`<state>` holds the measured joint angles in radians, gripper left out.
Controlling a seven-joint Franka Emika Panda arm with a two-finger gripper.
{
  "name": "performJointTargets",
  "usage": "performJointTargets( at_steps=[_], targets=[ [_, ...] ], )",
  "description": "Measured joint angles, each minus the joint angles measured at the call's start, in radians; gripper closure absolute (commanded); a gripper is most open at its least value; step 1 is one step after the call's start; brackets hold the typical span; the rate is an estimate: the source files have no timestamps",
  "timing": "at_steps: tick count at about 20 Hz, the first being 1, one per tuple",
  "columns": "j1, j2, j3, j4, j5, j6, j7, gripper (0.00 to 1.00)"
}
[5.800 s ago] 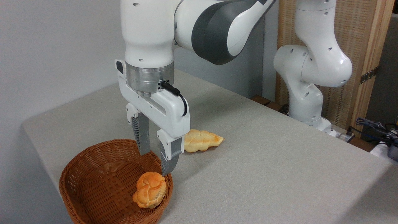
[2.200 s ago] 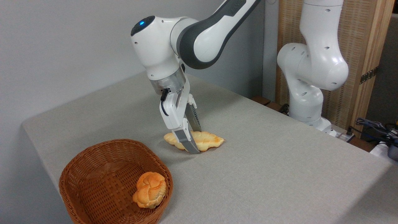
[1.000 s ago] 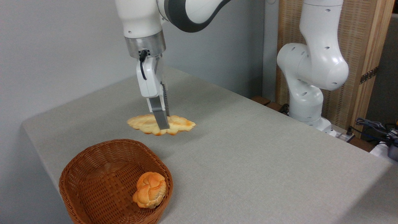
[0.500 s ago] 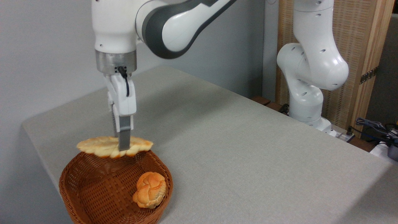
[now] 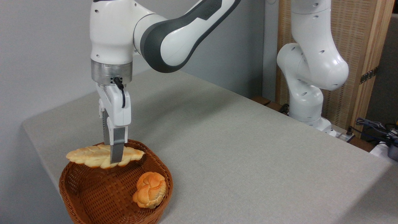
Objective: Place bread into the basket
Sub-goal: 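Lower the bread roll into the basket beside the round bun, then open the gripper to release the roll and raise it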
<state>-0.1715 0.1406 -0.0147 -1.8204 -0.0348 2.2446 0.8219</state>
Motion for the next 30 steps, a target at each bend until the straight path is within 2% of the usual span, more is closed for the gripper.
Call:
performJointTargets(
  at_steps=[20, 23, 25, 30],
  targets=[
    [0.001, 0.008, 0.02, 0.009, 0.0, 0.001, -0.001, 0.0],
    [0.001, -0.006, 0.038, 0.021, 0.0, 0.0, -0.031, 0.0],
    [0.001, -0.035, 0.063, 0.026, 0.0, -0.031, -0.052, 0.0],
    [0.004, -0.097, 0.106, 0.025, 0.0, -0.224, -0.055, 0.0]
  ],
)
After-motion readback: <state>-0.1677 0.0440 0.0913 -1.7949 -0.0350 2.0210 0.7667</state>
